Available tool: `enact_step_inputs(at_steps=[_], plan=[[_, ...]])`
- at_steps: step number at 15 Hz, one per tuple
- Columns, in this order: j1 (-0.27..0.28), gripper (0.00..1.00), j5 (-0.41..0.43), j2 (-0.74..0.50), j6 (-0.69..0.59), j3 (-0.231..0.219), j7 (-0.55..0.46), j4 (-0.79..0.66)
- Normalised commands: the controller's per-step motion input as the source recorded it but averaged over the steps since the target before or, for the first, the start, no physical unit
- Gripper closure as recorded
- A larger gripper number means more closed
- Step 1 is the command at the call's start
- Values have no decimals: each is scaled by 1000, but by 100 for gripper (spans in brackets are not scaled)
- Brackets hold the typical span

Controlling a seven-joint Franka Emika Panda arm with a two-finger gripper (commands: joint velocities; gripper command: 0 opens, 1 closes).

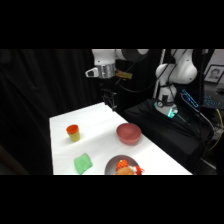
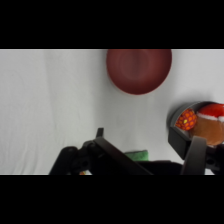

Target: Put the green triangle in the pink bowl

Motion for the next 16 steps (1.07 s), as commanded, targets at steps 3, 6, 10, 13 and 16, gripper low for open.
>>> enact_step_inputs(at_steps=[3,6,10,13,16], plan=[[-12,0,19,85,-37,15,26,145],[-1,0,33,207,-89,28,73,359],[25,0,12,335,-122,47,127,523],[45,0,-29,460,-138,45,159,632],[48,0,-41,466,-178,25,133,656]])
